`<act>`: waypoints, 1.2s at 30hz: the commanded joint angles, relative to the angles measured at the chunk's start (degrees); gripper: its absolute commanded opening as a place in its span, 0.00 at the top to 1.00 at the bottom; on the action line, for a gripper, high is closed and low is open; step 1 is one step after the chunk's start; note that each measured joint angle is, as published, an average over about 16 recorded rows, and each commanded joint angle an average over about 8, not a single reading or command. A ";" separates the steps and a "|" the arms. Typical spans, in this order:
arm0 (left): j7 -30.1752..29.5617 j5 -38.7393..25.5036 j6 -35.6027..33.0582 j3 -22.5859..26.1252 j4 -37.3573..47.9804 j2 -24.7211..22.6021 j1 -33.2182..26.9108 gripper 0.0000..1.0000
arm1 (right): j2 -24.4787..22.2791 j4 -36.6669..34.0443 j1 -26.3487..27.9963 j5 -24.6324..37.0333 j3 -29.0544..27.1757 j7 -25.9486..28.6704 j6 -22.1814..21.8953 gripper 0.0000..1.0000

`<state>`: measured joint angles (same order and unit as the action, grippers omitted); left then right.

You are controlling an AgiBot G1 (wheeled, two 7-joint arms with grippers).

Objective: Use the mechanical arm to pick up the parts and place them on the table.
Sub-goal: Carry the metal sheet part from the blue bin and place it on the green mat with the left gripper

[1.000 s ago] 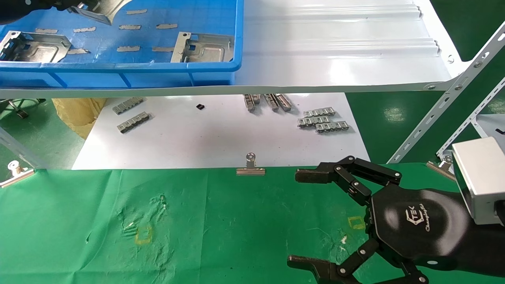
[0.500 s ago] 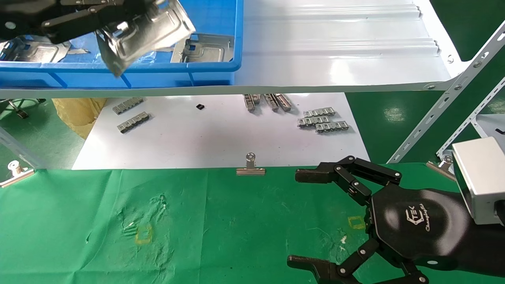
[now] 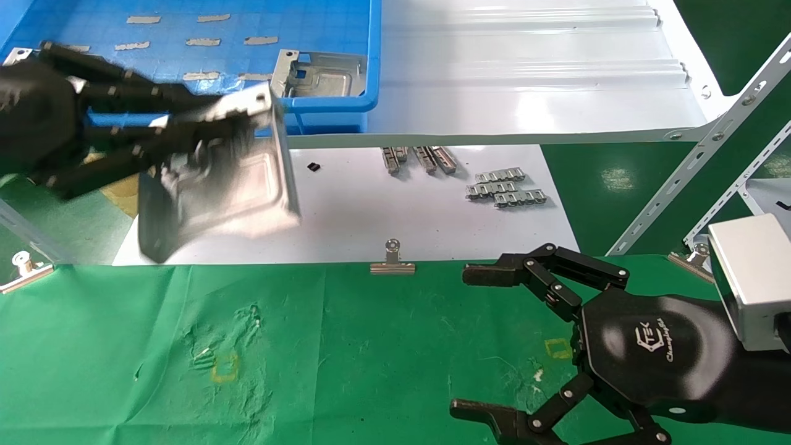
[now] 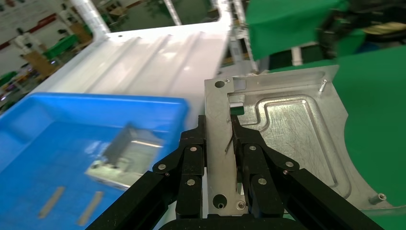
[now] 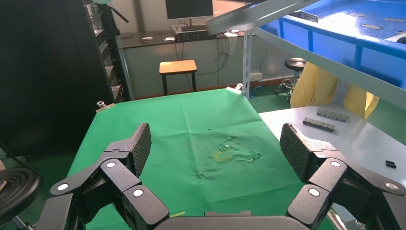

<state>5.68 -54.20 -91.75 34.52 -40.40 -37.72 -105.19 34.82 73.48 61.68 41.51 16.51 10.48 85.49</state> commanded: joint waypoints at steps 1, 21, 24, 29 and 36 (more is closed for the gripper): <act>-0.71 3.79 0.20 1.67 -5.13 2.83 2.45 1.00 | 0.00 0.00 0.00 -0.01 0.01 0.00 0.00 0.00; 23.24 -6.32 0.82 19.19 -2.51 3.23 4.83 1.00 | -0.03 0.00 0.02 -0.05 0.08 -0.04 -0.03 0.00; 25.78 -7.69 1.59 21.19 0.73 1.83 4.58 1.00 | -0.04 0.00 0.02 -0.06 0.09 -0.05 -0.04 0.00; 29.33 -9.11 4.56 22.54 7.80 -1.18 5.42 1.00 | -0.04 0.00 0.02 -0.07 0.11 -0.05 -0.05 0.00; 32.32 -9.59 7.20 23.07 15.95 -5.37 7.78 0.74 | -0.06 0.00 0.03 -0.09 0.13 -0.07 -0.06 0.00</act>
<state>38.23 -63.75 -84.79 57.49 -24.93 -42.81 -97.75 34.77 73.48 61.71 41.42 16.65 10.41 85.43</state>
